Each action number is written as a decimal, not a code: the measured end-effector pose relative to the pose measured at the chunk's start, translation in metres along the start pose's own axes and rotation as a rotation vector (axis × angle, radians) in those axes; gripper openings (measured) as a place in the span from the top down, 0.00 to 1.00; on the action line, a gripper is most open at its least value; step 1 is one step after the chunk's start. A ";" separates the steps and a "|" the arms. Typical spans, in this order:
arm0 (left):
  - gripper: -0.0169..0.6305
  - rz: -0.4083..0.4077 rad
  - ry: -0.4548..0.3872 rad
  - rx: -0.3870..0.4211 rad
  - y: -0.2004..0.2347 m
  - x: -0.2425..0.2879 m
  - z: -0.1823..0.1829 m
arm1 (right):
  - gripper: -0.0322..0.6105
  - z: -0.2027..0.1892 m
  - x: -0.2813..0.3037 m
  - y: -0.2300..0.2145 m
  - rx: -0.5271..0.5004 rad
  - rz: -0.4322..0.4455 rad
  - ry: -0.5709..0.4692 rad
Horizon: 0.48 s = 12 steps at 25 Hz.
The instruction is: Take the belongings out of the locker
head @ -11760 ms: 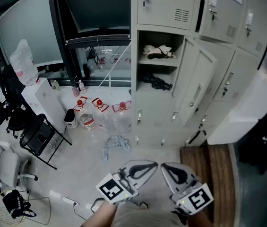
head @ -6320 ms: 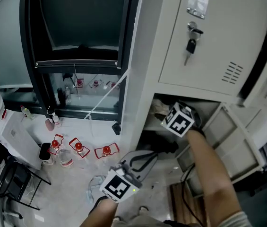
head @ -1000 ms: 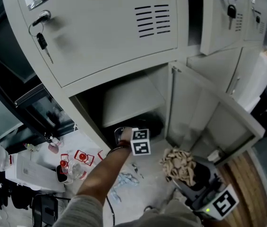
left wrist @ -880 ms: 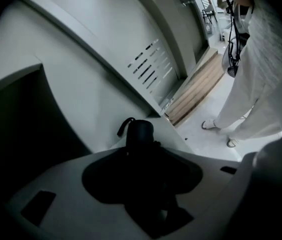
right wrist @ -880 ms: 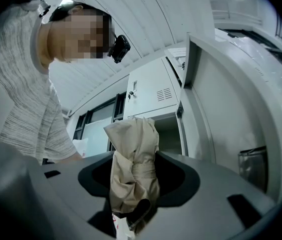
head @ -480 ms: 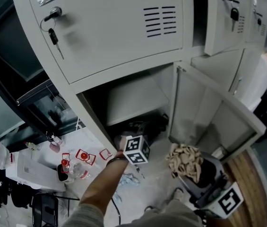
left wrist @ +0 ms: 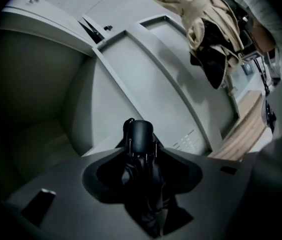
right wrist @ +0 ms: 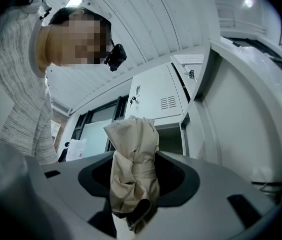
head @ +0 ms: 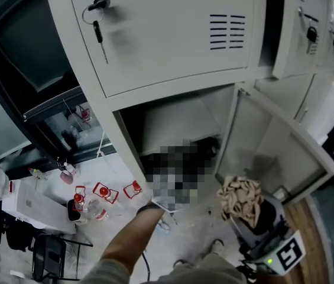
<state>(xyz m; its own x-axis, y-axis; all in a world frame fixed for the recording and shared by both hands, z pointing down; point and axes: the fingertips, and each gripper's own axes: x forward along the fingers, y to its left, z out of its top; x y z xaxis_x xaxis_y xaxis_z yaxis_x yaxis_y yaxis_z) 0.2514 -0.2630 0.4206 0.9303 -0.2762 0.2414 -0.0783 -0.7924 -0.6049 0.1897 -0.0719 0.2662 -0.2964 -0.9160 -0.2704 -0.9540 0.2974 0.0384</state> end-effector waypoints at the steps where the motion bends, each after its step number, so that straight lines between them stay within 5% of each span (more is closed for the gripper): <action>1: 0.65 0.021 -0.022 -0.025 0.004 -0.004 0.004 | 0.63 0.000 0.000 0.000 -0.002 0.001 0.001; 12: 0.65 0.151 -0.192 -0.256 0.038 -0.041 0.034 | 0.63 -0.008 0.016 -0.001 0.017 0.018 0.013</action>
<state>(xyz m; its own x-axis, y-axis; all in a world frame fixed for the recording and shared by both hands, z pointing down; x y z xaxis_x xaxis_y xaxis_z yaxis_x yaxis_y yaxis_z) 0.2225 -0.2634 0.3619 0.9499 -0.3125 0.0015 -0.2849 -0.8680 -0.4068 0.1854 -0.0885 0.2695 -0.3141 -0.9138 -0.2576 -0.9476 0.3182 0.0265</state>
